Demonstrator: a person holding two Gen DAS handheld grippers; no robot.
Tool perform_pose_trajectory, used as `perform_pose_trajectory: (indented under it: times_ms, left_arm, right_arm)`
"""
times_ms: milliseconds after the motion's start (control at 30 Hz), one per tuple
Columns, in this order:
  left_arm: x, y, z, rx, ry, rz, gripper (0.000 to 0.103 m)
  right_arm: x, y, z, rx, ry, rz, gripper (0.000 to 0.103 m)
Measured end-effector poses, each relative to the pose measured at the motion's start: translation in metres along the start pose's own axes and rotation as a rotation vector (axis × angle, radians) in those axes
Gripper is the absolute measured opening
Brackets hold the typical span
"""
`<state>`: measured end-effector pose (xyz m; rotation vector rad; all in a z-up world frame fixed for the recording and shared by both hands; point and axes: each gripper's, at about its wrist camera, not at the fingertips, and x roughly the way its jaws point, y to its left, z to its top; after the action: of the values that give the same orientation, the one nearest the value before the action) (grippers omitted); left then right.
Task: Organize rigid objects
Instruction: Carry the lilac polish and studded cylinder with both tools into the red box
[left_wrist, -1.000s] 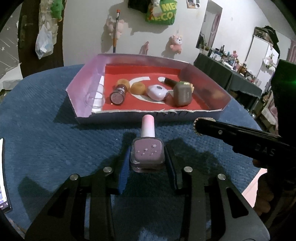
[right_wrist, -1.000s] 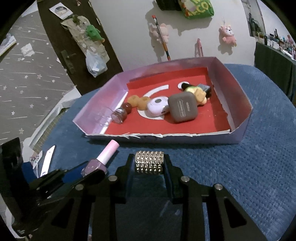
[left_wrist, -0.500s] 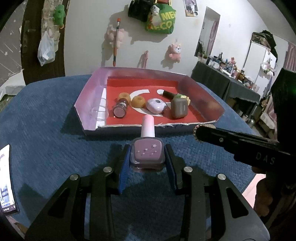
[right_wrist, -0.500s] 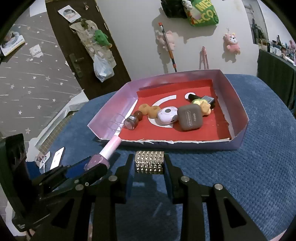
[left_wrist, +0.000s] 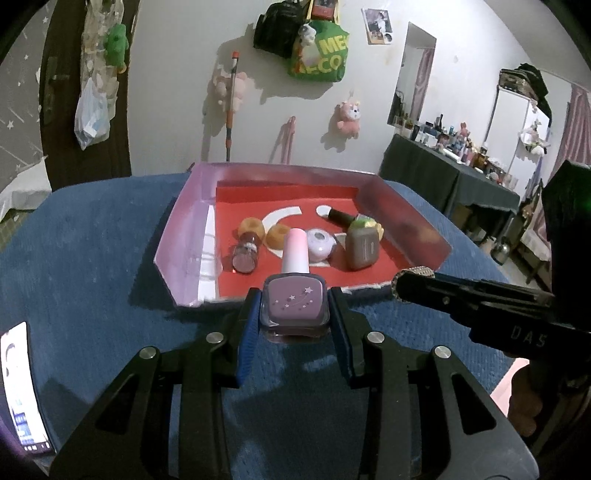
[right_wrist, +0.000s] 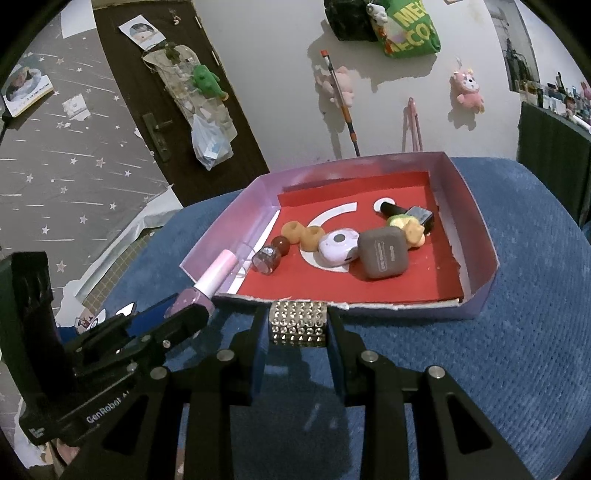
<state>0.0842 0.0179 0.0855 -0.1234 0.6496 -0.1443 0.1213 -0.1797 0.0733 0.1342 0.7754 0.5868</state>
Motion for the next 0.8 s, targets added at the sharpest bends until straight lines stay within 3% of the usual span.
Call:
perform_pose_trajectory:
  times_ms: [433,800]
  left_arm:
    - [0.028,0.002,0.019,0.014,0.034,-0.044,0.034]
    - [0.069,0.007,0.024,-0.005,0.115,-0.072,0.034]
  right_arm:
    - [0.017,-0.013,0.023,-0.008,0.003,-0.034,0.032]
    - [0.047,-0.030,0.036,-0.015,0.061,-0.081,0.032]
